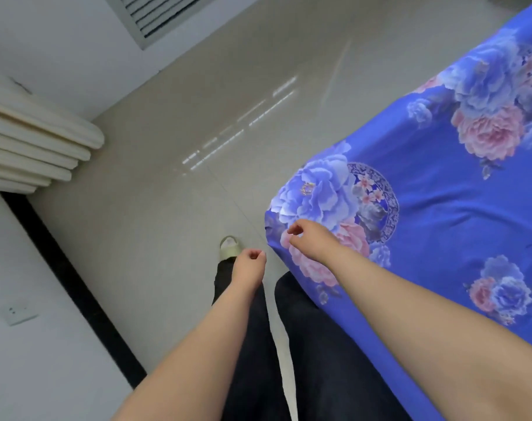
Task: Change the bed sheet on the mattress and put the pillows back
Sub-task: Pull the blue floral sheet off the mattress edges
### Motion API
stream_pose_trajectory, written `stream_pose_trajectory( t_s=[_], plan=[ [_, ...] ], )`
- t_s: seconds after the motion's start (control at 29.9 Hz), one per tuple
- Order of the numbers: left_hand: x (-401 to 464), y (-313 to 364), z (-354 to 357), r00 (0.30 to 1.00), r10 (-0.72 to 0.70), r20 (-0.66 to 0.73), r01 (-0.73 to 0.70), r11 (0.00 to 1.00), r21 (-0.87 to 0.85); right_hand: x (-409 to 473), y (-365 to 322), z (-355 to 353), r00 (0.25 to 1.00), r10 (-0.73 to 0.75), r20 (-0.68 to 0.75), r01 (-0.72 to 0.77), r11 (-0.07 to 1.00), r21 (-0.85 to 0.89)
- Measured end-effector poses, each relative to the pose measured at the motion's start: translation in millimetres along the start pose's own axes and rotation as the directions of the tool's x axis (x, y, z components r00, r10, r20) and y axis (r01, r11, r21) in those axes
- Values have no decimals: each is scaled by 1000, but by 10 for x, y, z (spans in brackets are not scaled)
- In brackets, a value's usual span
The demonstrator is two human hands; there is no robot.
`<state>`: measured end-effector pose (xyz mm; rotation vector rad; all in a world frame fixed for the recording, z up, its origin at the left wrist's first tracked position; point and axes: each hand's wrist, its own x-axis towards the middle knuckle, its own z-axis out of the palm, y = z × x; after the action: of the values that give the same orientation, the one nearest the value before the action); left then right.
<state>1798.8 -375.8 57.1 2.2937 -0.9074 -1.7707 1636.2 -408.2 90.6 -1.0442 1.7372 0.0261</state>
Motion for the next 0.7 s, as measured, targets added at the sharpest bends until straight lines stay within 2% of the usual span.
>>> stream_pose_trajectory(
  t_s=[0.13, 0.2, 0.27, 0.33, 0.4, 0.47, 0.6, 0.7],
  plan=[
    [457, 46, -40, 998, -46, 44, 47, 999, -18, 697, -344, 191, 998, -42, -42, 42, 999, -1],
    [716, 30, -66, 994, -70, 83, 71, 997, -6, 1035, -444, 371, 995, -97, -10, 94, 980, -173],
    [937, 40, -96, 989, -71, 130, 72, 997, 0, 1288, -460, 569, 991, -95, 92, 129, 859, -496],
    [1128, 58, -142, 982, -73, 172, 71, 997, 19, 1438, -411, 711, 990, -39, 134, 128, 647, -752],
    [1280, 91, -206, 976, -73, 203, 68, 997, 33, 1505, -309, 782, 996, -35, 85, 92, 478, -873],
    [1398, 137, -247, 965, -73, 252, 64, 997, 43, 1517, -272, 764, 998, -67, 22, 47, 405, -913],
    [1504, 248, -181, 909, -89, 406, 37, 990, 135, 1395, -197, 588, 958, -256, -134, -10, 433, -902],
    [1467, 401, 27, 815, -163, 556, 133, 987, 93, 1137, -4, 379, 871, -431, -237, 32, 531, -847]
  ],
)
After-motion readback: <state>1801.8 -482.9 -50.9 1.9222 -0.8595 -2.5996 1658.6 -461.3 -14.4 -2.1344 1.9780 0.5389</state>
